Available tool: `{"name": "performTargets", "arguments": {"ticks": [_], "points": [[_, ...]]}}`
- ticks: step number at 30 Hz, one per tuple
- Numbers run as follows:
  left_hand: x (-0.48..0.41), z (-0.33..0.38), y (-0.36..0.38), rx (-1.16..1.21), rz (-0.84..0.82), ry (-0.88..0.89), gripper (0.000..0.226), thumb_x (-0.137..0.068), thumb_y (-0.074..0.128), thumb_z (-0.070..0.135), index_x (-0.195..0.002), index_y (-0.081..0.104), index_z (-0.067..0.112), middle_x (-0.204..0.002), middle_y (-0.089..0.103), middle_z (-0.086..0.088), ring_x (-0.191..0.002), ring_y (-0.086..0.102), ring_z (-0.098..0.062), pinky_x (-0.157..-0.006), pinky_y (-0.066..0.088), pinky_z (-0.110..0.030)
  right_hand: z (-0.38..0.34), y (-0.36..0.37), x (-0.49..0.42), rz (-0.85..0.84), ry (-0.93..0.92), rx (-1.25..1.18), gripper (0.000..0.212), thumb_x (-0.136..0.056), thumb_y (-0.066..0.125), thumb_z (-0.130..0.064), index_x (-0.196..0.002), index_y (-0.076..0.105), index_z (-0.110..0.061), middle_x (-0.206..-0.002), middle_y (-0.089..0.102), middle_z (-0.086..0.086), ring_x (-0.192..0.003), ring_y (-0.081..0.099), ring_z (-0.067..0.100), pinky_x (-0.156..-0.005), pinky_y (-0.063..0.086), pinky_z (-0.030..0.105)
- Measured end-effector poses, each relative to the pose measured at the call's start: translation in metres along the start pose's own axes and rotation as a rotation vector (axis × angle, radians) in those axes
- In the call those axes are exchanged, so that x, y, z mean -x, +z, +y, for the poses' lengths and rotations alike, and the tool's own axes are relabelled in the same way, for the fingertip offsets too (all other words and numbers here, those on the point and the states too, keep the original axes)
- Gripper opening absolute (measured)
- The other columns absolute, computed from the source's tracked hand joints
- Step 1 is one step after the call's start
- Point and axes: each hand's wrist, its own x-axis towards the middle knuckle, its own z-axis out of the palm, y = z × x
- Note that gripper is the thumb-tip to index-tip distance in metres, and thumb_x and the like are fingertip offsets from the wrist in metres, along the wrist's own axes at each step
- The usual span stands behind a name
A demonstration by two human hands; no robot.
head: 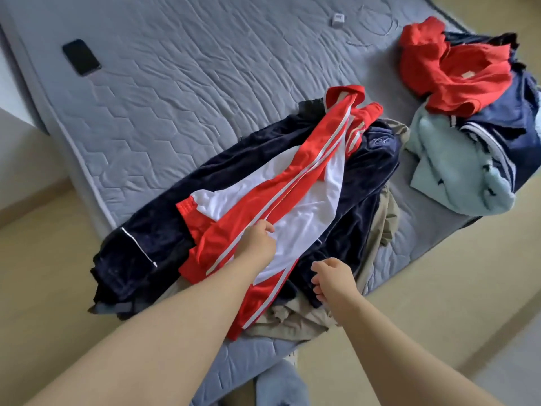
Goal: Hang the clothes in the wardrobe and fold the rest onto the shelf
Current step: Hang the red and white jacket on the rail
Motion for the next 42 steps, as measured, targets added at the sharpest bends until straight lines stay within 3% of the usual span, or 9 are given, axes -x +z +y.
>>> {"name": "performTargets", "arguments": {"ticks": [8, 12, 15, 20, 27, 30, 34, 39, 42], "points": [[-0.069, -0.037, 0.075, -0.279, -0.047, 0.034, 0.066, -0.091, 0.051, 0.033, -0.144, 0.011, 0.031, -0.153, 0.004, 0.002, -0.134, 0.028, -0.022, -0.107, 0.027, -0.045, 0.047, 0.0, -0.073, -0.044, 0.144, 0.072, 0.007, -0.09, 0.044, -0.006, -0.085, 0.047, -0.01, -0.068, 0.042, 0.007, -0.055, 0.031, 0.019, -0.046, 0.026, 0.023], [-0.083, -0.057, 0.087, -0.624, 0.147, 0.148, 0.045, -0.091, 0.054, 0.033, -0.132, 0.037, 0.025, -0.138, 0.036, -0.003, -0.125, 0.036, -0.026, -0.095, 0.034, -0.037, 0.059, 0.001, -0.094, -0.033, 0.216, 0.037, 0.008, -0.09, 0.048, -0.008, -0.085, 0.053, -0.006, -0.066, 0.046, 0.006, -0.051, 0.035, 0.017, -0.048, 0.032, 0.024], [-0.083, -0.059, 0.079, -0.348, 0.184, 0.16, 0.006, -0.094, 0.051, 0.022, -0.089, 0.049, 0.019, -0.1, 0.057, 0.001, -0.097, 0.054, -0.025, -0.078, 0.037, -0.033, 0.06, 0.004, -0.098, -0.039, 0.231, 0.012, 0.008, -0.09, 0.05, -0.01, -0.083, 0.054, -0.01, -0.066, 0.049, 0.004, -0.051, 0.04, 0.016, -0.045, 0.034, 0.023], [-0.062, -0.071, 0.044, 0.04, 0.144, 0.211, 0.026, -0.09, 0.056, 0.015, -0.069, 0.047, 0.028, -0.066, 0.053, 0.012, -0.064, 0.053, -0.003, -0.055, 0.039, -0.011, 0.041, 0.006, -0.093, -0.021, 0.212, -0.159, 0.011, -0.09, 0.052, -0.011, -0.08, 0.054, -0.012, -0.061, 0.046, 0.002, -0.049, 0.038, 0.014, -0.046, 0.035, 0.024], [-0.031, -0.092, -0.016, 0.325, -0.014, 0.084, 0.021, -0.089, 0.059, 0.011, -0.075, 0.057, 0.027, -0.076, 0.056, 0.012, -0.073, 0.051, -0.006, -0.068, 0.042, -0.016, -0.017, 0.04, -0.098, -0.113, 0.045, -0.266, 0.048, -0.094, 0.044, -0.047, -0.137, 0.039, -0.025, -0.126, 0.044, -0.013, -0.119, 0.047, 0.019, -0.09, 0.042, 0.037], [-0.014, -0.103, -0.031, 0.308, -0.232, 0.06, 0.019, -0.086, 0.063, 0.009, -0.073, 0.058, 0.022, -0.072, 0.057, 0.011, -0.068, 0.052, -0.002, -0.062, 0.04, -0.006, -0.043, 0.06, -0.099, -0.111, -0.058, -0.47, 0.063, -0.092, 0.053, -0.037, -0.146, 0.023, -0.026, -0.136, 0.046, -0.003, -0.115, 0.052, 0.024, -0.087, 0.046, 0.039], [0.02, -0.14, -0.036, 0.37, -0.473, -0.079, 0.018, -0.086, 0.061, 0.001, -0.074, 0.057, 0.014, -0.067, 0.059, 0.003, -0.054, 0.057, 0.001, -0.057, 0.044, -0.01, -0.045, 0.095, -0.078, -0.031, -0.284, -0.119, 0.041, -0.084, 0.047, -0.002, -0.118, 0.05, -0.025, -0.092, 0.059, -0.002, -0.079, 0.061, 0.018, -0.071, 0.054, 0.034], [0.03, -0.179, -0.053, 0.738, -0.036, -0.337, 0.022, -0.097, 0.046, 0.024, -0.084, 0.063, 0.019, -0.055, 0.062, 0.008, -0.051, 0.058, -0.005, -0.057, 0.047, -0.018, 0.011, 0.135, -0.034, -0.134, -0.268, 0.106, 0.032, -0.077, 0.038, 0.006, -0.075, 0.056, -0.02, -0.071, 0.058, 0.001, -0.069, 0.054, 0.022, -0.064, 0.046, 0.03], [0.023, -0.179, -0.055, 0.768, 0.048, -0.327, 0.022, -0.097, 0.043, 0.037, -0.093, 0.062, 0.027, -0.081, 0.066, 0.008, -0.069, 0.061, -0.006, -0.063, 0.045, -0.021, 0.049, 0.149, -0.01, -0.229, -0.21, 0.216, 0.031, -0.076, 0.038, 0.006, -0.07, 0.056, -0.018, -0.069, 0.057, 0.0, -0.07, 0.051, 0.018, -0.062, 0.042, 0.028]]}}
